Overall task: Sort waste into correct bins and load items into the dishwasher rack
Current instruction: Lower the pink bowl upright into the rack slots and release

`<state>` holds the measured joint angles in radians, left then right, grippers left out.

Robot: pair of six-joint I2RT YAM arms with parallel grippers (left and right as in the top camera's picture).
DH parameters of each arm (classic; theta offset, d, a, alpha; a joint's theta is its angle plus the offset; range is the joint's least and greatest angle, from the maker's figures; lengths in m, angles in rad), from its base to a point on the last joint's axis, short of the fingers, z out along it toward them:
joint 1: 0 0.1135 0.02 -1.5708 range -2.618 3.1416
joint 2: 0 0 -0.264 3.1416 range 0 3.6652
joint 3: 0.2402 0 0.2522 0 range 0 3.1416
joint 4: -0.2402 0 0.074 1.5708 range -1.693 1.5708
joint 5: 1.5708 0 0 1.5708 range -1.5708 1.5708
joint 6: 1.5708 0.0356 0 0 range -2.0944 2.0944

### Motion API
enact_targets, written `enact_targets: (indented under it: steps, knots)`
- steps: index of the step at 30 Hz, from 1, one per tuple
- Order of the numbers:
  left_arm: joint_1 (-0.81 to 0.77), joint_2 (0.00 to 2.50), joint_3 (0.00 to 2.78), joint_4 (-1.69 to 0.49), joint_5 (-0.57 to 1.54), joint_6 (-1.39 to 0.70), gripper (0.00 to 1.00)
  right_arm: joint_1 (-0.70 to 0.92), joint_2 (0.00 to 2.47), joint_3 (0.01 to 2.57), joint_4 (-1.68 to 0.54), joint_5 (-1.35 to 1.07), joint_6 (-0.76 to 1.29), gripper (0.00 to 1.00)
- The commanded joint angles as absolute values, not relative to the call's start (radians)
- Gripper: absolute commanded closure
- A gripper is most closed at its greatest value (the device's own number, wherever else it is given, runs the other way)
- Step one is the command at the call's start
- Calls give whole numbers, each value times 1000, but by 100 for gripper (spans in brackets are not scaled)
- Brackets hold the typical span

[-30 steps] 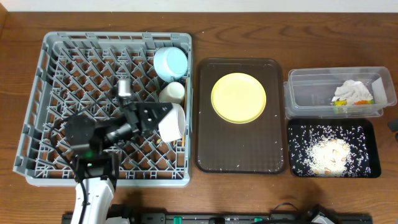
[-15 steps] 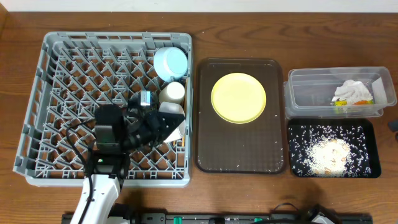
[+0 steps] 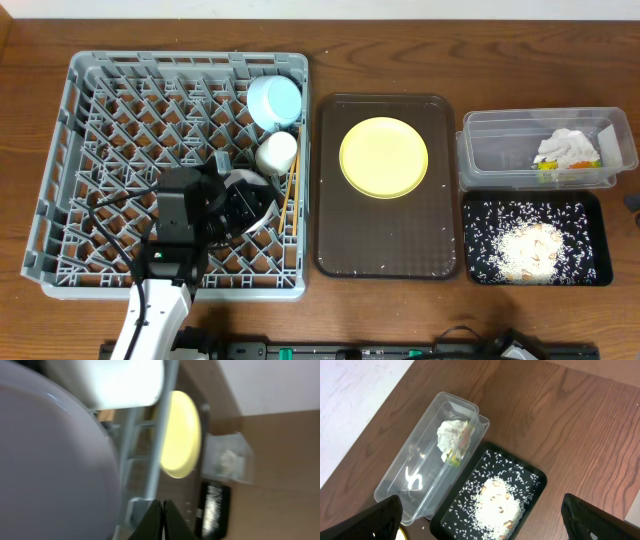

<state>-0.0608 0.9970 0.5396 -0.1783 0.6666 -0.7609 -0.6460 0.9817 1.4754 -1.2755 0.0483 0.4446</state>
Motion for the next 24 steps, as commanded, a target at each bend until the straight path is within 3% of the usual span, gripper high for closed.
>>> enact_targets:
  steps: [1, 8, 13, 18, 24]
  knots:
    - [-58, 997, 619, -256, 531, -665, 91, -659, 980, 1475, -1277, 49, 456, 1]
    - [-58, 989, 730, -437, 422, -575, 86, -659, 980, 1475, -1277, 49, 456, 1]
    - [-59, 965, 849, -625, 212, -549, 85, -659, 980, 1475, -1277, 49, 456, 1]
    - [-59, 966, 875, -729, 77, -539, 94, -659, 980, 1475, -1277, 49, 456, 1]
    - [-59, 1052, 875, -788, 78, -505, 94, -659, 980, 1475, -1277, 49, 456, 1]
